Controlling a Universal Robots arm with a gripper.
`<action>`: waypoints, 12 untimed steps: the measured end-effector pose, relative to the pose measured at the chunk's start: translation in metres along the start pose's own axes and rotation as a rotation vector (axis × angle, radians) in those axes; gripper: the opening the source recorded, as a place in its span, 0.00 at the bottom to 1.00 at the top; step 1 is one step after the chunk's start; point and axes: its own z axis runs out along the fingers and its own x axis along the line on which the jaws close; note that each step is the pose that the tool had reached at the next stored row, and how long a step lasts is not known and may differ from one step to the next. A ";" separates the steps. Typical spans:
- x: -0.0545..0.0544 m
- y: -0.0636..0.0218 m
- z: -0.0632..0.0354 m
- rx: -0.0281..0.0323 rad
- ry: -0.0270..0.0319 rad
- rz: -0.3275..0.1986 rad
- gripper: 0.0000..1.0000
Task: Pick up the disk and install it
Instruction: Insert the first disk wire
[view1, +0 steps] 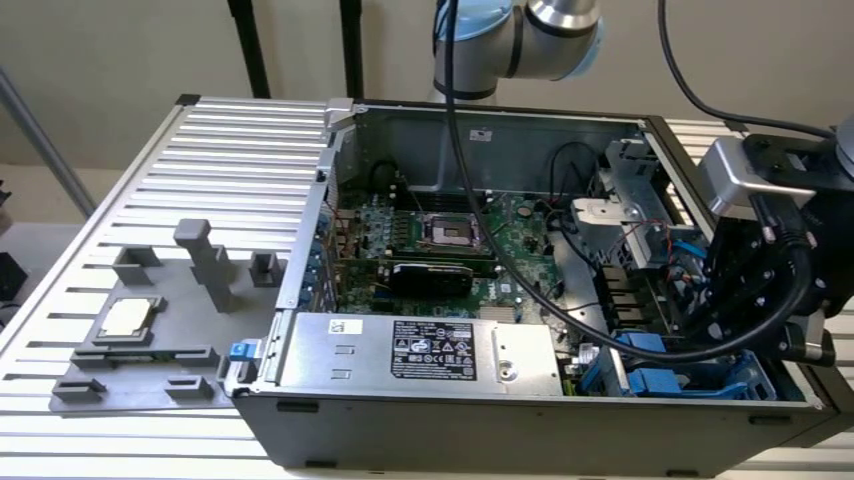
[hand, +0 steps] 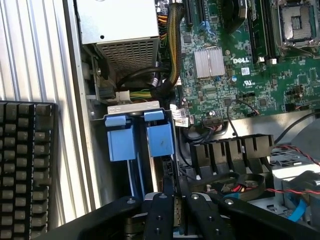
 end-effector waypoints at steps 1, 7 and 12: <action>0.000 0.0000 0.0000 0.0000 0.0023 0.000 0.16; -0.001 -0.0001 0.0010 -0.0007 0.0125 0.001 0.16; -0.002 -0.0022 0.0013 -0.0042 0.0173 0.001 0.16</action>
